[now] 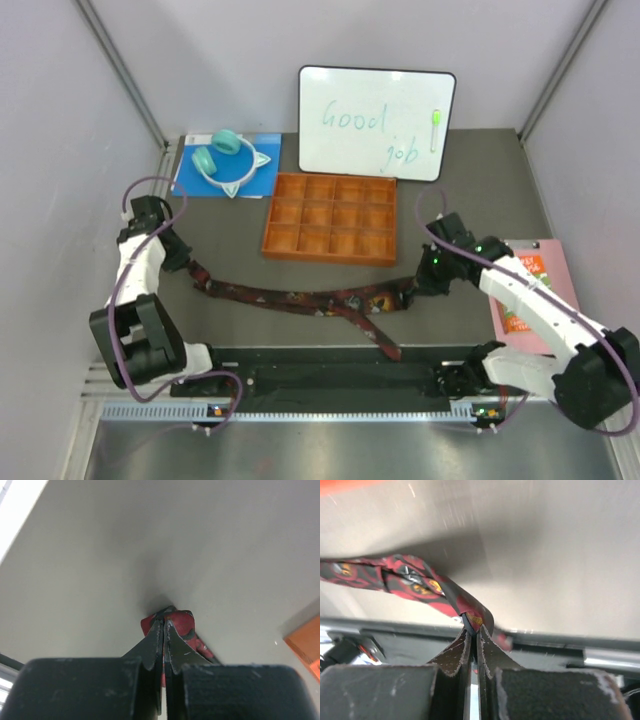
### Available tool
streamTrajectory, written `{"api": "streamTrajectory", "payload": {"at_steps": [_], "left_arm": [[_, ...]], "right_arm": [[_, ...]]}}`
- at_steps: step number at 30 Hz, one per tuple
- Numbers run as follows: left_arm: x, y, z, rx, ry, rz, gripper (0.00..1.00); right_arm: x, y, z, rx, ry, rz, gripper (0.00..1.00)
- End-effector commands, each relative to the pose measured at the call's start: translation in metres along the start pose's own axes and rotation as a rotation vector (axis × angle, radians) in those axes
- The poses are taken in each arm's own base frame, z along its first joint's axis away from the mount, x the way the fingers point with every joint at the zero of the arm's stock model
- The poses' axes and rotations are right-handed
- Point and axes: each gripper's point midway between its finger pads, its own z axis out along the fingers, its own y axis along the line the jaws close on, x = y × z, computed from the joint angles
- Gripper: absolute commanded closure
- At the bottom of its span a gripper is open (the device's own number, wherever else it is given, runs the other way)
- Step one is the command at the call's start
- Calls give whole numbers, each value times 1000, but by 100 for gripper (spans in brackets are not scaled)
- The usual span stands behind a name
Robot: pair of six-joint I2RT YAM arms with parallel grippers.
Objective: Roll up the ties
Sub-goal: Flatten out the tie at the center of the board.
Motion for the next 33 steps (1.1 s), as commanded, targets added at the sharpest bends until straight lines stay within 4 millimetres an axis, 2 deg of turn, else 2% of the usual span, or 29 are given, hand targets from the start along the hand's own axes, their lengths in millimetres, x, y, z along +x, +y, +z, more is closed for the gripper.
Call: {"api": "streamTrajectory", "payload": {"at_steps": [1, 3, 4, 7, 8, 9, 10, 14, 15, 17, 18, 20, 21, 22, 24, 25, 26, 29, 30, 31, 33], "left_arm": [[12, -9, -12, 70, 6, -40, 100], [18, -6, -14, 67, 11, -44, 100], [21, -4, -15, 63, 20, -44, 99], [29, -1, -22, 59, 28, -54, 99], [33, -9, -27, 111, 43, -65, 99], [38, -10, -29, 125, 55, -72, 99], [41, -12, -33, 144, 52, -77, 99], [50, -13, -43, 166, 68, -93, 98], [51, -14, -45, 177, 71, -96, 98], [50, -17, -52, 193, 64, -99, 98], [53, -17, -55, 200, 76, -100, 98], [54, -18, -62, 207, 78, -96, 98], [60, -15, -64, 202, 93, -96, 98], [61, -15, -69, 215, 79, -91, 97], [67, -13, -72, 220, 80, -92, 97], [67, -14, -75, 231, 72, -92, 97], [66, -14, -75, 230, 69, -87, 97], [60, -11, -76, 202, 62, -57, 95], [60, -10, -75, 197, 69, -49, 95], [64, -10, -72, 193, 89, -47, 95], [70, -13, -70, 211, 108, -50, 95]], "right_arm": [[-49, -1, -14, 15, -31, -61, 100], [-61, -2, -10, 24, -25, -49, 100], [-77, -5, -14, 25, -51, -20, 100], [-104, -12, -10, 71, -65, -6, 100], [-115, -24, -9, 119, -77, 14, 100], [-124, -26, -12, 143, -88, 11, 100], [-128, -31, -6, 172, -71, 15, 100], [-153, -52, -1, 251, -92, 69, 100], [-164, -51, -3, 252, -105, 75, 100], [-172, -67, 1, 341, -92, 88, 100], [-183, -69, -6, 356, -109, 91, 100], [-189, -77, -9, 403, -103, 88, 89], [-199, -79, -16, 413, -126, 90, 82], [-201, -80, -20, 428, -131, 91, 54], [-203, -83, -30, 451, -146, 93, 27], [-200, -82, -32, 445, -149, 94, 4], [-197, -77, -32, 411, -147, 99, 1], [-175, -53, -30, 244, -166, 113, 1], [-163, -45, -24, 177, -171, 112, 1], [-148, -25, -16, 102, -139, 74, 1], [-134, -14, 1, 55, -118, 61, 1]]}}
